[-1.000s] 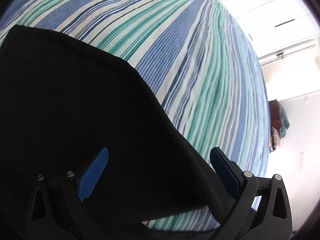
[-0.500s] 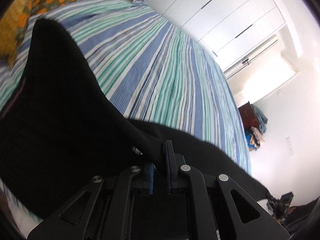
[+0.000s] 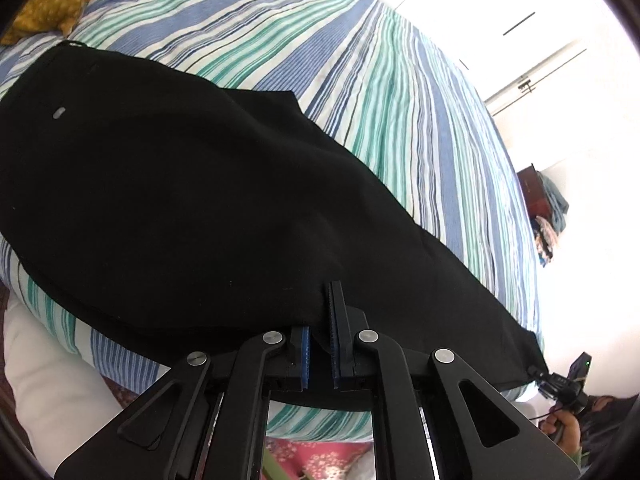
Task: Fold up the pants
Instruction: 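Grasp the trouser waistband with the left gripper while the right gripper holds the hems, then lower the black trousers flat onto the bed and open both grippers, then grasp the stacked trouser hems with the right gripper and fold them toward the waistband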
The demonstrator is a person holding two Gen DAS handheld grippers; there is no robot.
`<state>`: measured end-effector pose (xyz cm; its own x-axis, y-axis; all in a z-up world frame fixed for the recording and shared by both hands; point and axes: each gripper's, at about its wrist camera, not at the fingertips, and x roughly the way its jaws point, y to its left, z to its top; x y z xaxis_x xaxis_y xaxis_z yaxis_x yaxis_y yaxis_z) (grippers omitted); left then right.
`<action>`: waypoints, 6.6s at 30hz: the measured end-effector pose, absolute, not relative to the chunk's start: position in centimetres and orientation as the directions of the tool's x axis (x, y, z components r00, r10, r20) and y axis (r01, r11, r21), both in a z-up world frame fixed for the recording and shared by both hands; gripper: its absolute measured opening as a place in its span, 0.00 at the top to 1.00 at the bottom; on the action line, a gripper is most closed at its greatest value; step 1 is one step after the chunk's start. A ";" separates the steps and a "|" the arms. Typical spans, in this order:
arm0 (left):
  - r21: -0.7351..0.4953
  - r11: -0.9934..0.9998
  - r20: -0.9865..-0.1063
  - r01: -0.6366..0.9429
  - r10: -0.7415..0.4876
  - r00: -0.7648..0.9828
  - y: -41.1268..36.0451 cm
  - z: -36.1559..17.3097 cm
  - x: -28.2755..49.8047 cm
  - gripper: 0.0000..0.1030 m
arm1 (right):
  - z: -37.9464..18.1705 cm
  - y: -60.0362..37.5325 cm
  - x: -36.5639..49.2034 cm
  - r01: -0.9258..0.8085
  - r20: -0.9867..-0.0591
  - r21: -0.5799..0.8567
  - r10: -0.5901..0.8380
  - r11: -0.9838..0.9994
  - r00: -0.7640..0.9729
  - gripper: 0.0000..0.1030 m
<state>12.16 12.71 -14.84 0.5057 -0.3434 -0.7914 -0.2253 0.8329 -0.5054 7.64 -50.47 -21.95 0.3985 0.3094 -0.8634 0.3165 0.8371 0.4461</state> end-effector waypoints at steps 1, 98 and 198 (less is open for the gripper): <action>-0.501 0.837 -0.790 -0.218 -0.340 0.510 12.5 -14.6 11.8 0.95 | -21.7 -50.6 7.4 0.315 -0.859 0.450 0.310 0.836 0.407 0.95; 0.067 0.917 -0.938 -0.392 0.192 0.289 23.5 -19.0 14.3 0.13 | -24.1 -40.7 8.0 0.283 -0.755 0.527 0.288 0.802 0.589 0.16; -0.055 0.954 -0.869 -0.293 0.098 0.484 17.2 -12.2 11.5 0.02 | -26.7 -51.1 8.0 0.451 -0.713 0.696 0.468 0.558 0.522 0.76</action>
<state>11.48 17.19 -12.24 0.4841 0.0983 -0.8695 -0.2935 0.9544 -0.0554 8.00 -51.05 -26.72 0.5216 0.4682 -0.7133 0.4514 0.5579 0.6964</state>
